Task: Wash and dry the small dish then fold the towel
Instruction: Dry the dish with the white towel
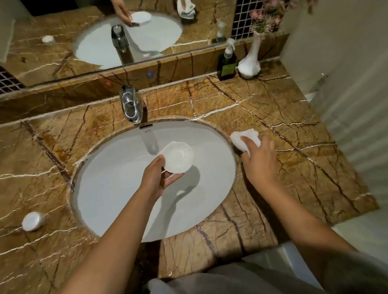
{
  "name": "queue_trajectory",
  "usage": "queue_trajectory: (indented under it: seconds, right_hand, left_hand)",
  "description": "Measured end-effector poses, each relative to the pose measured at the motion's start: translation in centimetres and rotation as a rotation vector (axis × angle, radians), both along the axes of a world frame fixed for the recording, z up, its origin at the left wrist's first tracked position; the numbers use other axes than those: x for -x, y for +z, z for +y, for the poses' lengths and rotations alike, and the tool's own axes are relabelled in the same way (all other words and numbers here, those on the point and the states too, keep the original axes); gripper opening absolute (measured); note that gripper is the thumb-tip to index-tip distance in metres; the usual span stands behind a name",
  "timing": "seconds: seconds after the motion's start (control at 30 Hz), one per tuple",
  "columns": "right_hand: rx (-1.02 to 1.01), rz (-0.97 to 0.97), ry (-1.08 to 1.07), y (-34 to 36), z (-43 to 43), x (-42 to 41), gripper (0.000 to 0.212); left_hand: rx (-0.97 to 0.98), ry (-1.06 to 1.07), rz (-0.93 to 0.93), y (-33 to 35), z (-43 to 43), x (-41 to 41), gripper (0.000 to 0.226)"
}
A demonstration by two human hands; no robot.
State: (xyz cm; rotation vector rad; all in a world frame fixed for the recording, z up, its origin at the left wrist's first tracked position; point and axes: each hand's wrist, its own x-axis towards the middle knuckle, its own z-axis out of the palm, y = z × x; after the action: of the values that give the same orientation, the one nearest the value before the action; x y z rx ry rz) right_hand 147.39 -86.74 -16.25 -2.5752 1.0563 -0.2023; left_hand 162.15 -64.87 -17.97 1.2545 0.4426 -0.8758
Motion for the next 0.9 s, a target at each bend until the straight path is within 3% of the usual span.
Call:
queue_trajectory:
  seconds: [0.27,0.43,0.53,0.6,0.67,0.8,0.9]
  right_hand:
    - [-0.013,0.05,-0.248,-1.5,-3.2,2.8,0.047]
    - [-0.048,0.216,-0.224,-2.6,-3.5,3.9,0.055]
    - [0.048,0.0,-0.171,-1.4,-2.2,2.7,0.058]
    - [-0.138,-0.204,-0.106,-0.5,-0.8,1.1,0.051]
    - [-0.484,-0.305,-0.142,0.6,0.7,-1.0,0.044]
    - [-0.895,-0.317,-0.244,1.0,2.5,-4.6,0.027]
    - [-1.027,-0.307,-0.256,0.7,4.2,-6.5,0.022]
  left_hand:
    - [0.02,-0.084,0.021,-0.6,-5.3,1.4,0.024]
    - [0.022,-0.134,0.02,-0.1,-7.8,3.0,0.007]
    - [0.035,-0.171,0.007,0.3,-8.2,3.2,0.012]
    - [0.016,-0.197,-0.025,0.6,-8.2,3.1,0.017]
    - [-0.005,-0.197,-0.056,1.0,-7.9,2.9,0.014]
    - [-0.044,-0.187,-0.101,1.9,-6.3,2.0,0.022]
    - [-0.097,-0.154,-0.127,2.4,-4.2,0.7,0.037]
